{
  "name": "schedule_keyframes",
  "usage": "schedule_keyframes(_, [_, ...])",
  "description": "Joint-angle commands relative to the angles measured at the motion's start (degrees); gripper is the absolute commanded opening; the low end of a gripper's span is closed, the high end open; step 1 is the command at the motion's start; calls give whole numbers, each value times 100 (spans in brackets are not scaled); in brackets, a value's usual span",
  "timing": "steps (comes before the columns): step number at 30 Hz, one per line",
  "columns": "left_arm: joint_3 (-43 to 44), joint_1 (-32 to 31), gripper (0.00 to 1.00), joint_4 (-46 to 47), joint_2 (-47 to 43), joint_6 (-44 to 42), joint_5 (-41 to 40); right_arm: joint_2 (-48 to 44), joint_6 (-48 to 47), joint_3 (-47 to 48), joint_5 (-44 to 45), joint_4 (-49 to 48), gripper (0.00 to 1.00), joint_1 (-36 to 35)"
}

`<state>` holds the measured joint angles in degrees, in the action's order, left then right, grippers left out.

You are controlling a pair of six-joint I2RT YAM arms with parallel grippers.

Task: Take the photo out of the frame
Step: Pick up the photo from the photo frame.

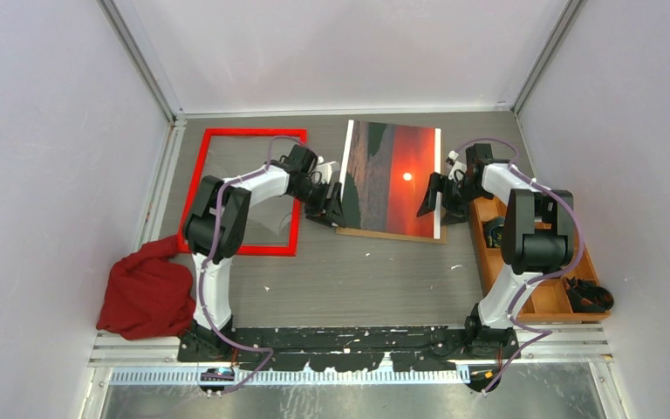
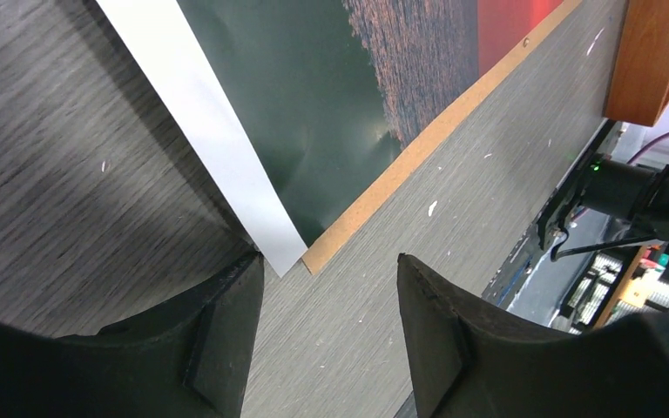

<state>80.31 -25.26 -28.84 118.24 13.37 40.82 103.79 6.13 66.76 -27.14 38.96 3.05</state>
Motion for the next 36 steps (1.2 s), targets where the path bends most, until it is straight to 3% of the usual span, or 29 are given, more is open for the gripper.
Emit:
schedule_keyframes(1, [-158, 97, 59, 397, 153, 221, 59, 57, -55, 100, 22, -81, 82, -41])
schedule_keyframes(30, [-684, 407, 52, 1923, 414, 1516, 1289, 175, -92, 100, 110, -81, 82, -32])
schedule_keyframes(36, [-763, 424, 46, 2091, 209, 1614, 1361, 181, -98, 100, 128, -73, 82, -32])
